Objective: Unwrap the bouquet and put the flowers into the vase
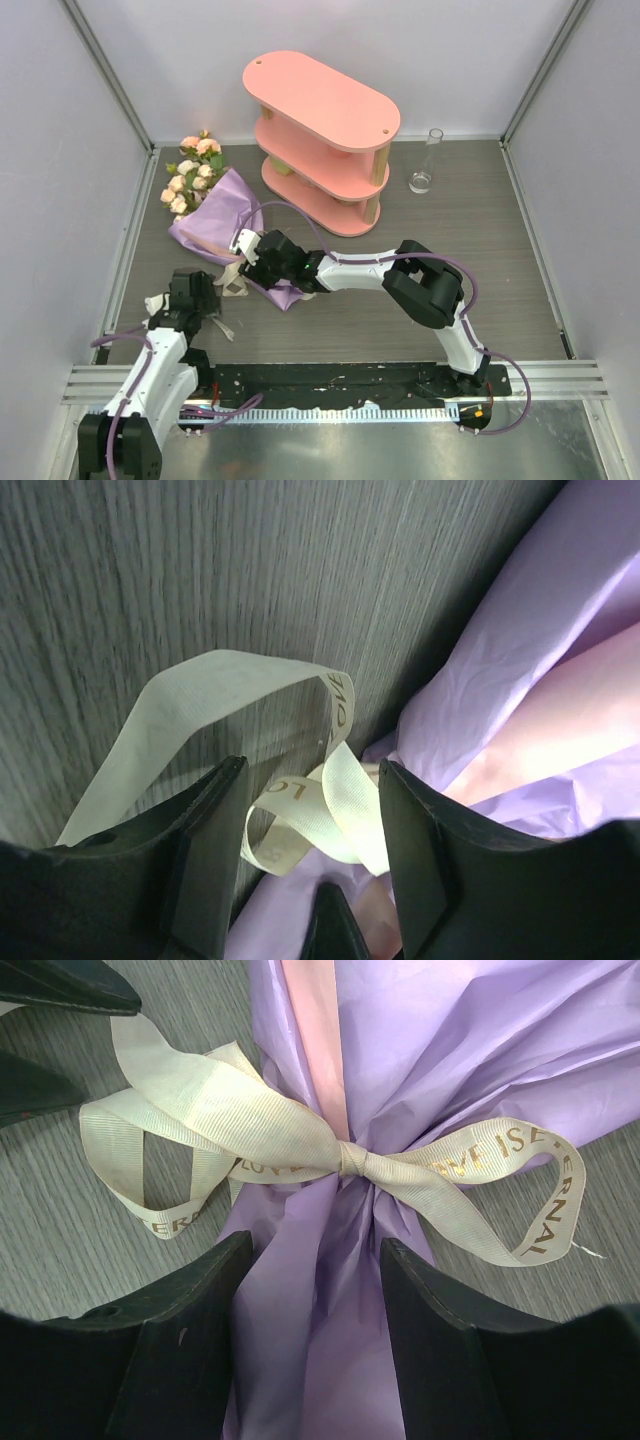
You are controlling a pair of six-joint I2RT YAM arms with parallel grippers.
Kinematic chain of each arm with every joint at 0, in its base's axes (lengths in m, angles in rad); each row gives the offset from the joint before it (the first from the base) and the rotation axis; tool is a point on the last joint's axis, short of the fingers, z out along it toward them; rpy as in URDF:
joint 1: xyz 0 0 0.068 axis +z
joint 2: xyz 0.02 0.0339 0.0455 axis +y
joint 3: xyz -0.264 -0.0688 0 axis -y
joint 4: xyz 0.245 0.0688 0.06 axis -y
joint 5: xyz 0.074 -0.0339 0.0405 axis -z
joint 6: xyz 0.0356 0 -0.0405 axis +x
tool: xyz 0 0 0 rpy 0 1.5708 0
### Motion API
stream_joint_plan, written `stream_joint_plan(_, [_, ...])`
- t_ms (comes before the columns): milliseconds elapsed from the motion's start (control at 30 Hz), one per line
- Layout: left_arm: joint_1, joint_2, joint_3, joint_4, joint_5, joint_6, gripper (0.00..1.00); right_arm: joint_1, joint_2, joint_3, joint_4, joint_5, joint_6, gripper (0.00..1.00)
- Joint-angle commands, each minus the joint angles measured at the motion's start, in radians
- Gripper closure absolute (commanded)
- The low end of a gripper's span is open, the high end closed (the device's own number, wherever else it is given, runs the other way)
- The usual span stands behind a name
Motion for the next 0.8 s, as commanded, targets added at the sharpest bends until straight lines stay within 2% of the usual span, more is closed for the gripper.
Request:
stream_joint_plan(0, [0.011,0.047,-0.037,0.194,-0.040,-0.041,0.46,-0.005,-0.043,0.001,0.025,-0.005,-0.004,0.41])
stream_joint_plan(133, [0.017,0.093,-0.094,0.303,-0.034,-0.073,0.56,-0.005,-0.039,0.005,0.022,-0.005,-0.004,0.41])
stream_joint_plan(367, [0.020,0.168,-0.142,0.481,-0.043,-0.067,0.58,-0.003,-0.036,0.010,0.017,-0.001,-0.004,0.41])
stream_joint_plan(467, [0.029,0.191,-0.148,0.553,-0.039,-0.030,0.67,-0.003,-0.029,0.014,0.013,0.002,-0.004,0.40])
stream_joint_plan(567, [0.043,0.193,-0.168,0.641,-0.019,0.003,0.85,-0.003,-0.019,0.024,0.001,0.006,-0.004,0.41])
stream_joint_plan(600, [0.043,0.185,-0.169,0.664,-0.010,0.011,1.00,-0.003,-0.016,0.028,-0.006,0.009,-0.006,0.41])
stream_joint_plan(733, [0.043,0.089,-0.139,0.627,0.010,0.075,1.00,-0.003,-0.009,0.036,-0.012,0.020,-0.006,0.41])
stream_joint_plan(767, [0.043,0.058,-0.114,0.598,0.010,0.132,1.00,-0.003,-0.008,0.036,-0.013,0.022,-0.007,0.41])
